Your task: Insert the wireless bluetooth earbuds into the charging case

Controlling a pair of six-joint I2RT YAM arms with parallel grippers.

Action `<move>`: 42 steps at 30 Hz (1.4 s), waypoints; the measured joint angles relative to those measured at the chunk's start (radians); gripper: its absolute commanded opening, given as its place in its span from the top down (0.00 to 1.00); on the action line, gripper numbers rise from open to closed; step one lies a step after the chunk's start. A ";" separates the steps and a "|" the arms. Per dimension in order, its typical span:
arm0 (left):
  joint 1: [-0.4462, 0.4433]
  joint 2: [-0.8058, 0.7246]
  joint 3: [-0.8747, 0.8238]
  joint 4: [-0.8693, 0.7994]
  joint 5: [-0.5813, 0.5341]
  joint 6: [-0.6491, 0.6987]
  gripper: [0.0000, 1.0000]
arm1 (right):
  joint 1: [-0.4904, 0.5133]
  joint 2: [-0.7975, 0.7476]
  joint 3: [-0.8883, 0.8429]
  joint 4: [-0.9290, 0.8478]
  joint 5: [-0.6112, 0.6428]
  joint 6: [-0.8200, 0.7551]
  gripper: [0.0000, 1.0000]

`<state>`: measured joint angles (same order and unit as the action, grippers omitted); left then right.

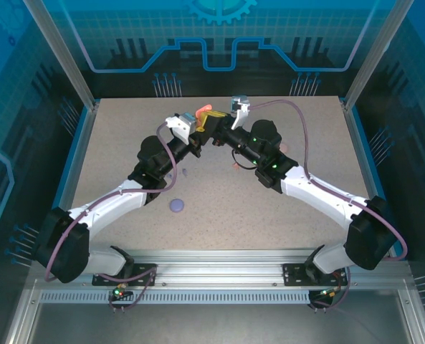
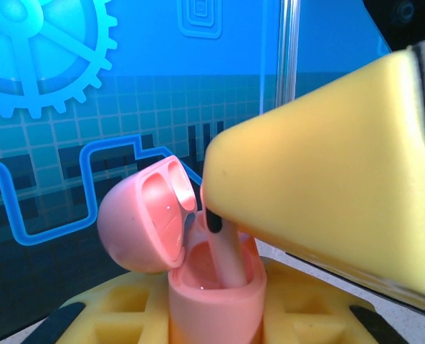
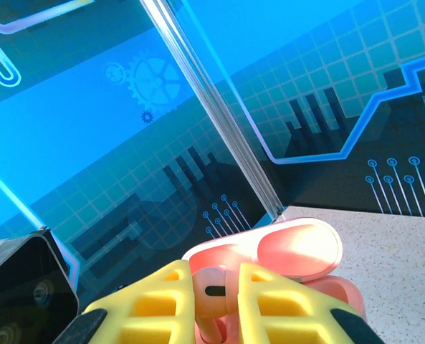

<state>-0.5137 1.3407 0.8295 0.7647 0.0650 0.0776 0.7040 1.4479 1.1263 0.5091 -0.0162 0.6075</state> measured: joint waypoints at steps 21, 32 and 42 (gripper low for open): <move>0.000 0.000 0.000 -0.027 -0.009 0.000 1.00 | -0.005 0.008 0.040 -0.088 -0.010 -0.004 0.68; 0.000 0.000 0.001 -0.027 -0.020 0.000 1.00 | -0.012 0.017 0.065 -0.112 -0.005 0.043 0.58; 0.000 0.000 0.001 -0.028 -0.024 0.000 1.00 | -0.025 0.028 0.079 -0.121 0.010 0.068 0.49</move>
<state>-0.5137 1.3407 0.8307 0.7368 0.0414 0.0776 0.6792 1.4761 1.2049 0.3885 -0.0067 0.6750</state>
